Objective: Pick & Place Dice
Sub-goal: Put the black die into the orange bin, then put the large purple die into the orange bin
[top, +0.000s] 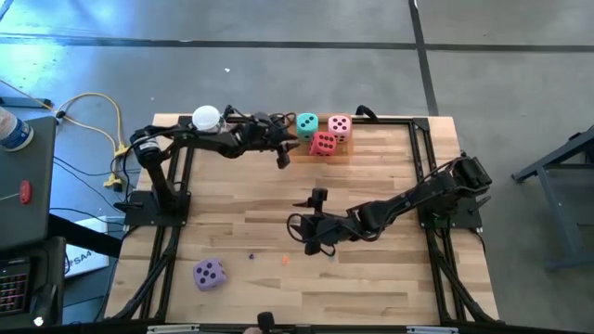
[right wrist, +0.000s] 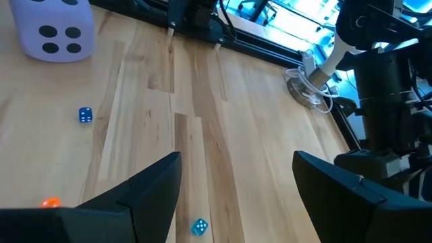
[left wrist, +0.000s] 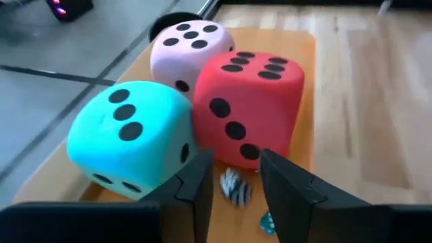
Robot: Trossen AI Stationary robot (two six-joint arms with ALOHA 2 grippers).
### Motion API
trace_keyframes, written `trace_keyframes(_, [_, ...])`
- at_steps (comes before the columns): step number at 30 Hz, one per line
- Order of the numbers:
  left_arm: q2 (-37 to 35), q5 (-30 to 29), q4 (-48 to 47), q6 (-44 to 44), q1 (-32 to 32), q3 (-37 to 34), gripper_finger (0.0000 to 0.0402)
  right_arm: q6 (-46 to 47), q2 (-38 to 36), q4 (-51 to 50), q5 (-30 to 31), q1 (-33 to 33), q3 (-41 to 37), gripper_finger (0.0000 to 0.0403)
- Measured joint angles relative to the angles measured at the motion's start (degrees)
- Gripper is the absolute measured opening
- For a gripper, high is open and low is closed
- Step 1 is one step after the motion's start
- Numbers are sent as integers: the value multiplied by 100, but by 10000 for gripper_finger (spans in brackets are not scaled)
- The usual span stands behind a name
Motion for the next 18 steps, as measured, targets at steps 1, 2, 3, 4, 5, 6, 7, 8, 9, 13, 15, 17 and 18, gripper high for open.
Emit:
trace_keyframes(1, [0,-113,-6,115,-36,0,119,0,0,-11,-2,0,0,275])
trace_keyframes(2, [0,-227,-8,237,-66,0,124,0,0,-21,-2,0,0,275])
trace_keyframes(3, [0,-356,-5,346,-96,0,129,0,0,-31,-2,0,0,275])
trace_keyframes(4, [0,-448,-5,417,-128,0,133,0,0,-31,-2,0,0,275])
trace_keyframes(5, [0,-503,-5,470,-155,0,137,0,0,-31,-2,0,0,275])
trace_keyframes(6, [0,-528,-6,516,-175,0,141,0,0,-31,-6,0,0,275])
trace_keyframes(7, [0,-570,-2,539,-194,0,144,0,0,-31,-16,0,0,275])
trace_keyframes(8, [0,-631,15,543,-220,0,148,2,0,-33,-33,0,0,275])
trace_keyframes(9, [0,-671,32,545,-238,0,150,4,0,-34,-61,0,0,275])
trace_keyframes(13, [0,-1079,89,563,-319,-2,154,20,0,-34,-125,0,0,275])
trace_keyframes(15, [0,-1306,142,589,-355,-2,155,67,0,-34,-129,0,0,275])
trace_keyframes(17, [-4,-1532,202,541,-407,-2,155,129,0,-36,-130,0,0,275])
trace_keyframes(18, [-26,-1591,191,514,-435,-3,155,147,0,-36,-129,0,0,275])
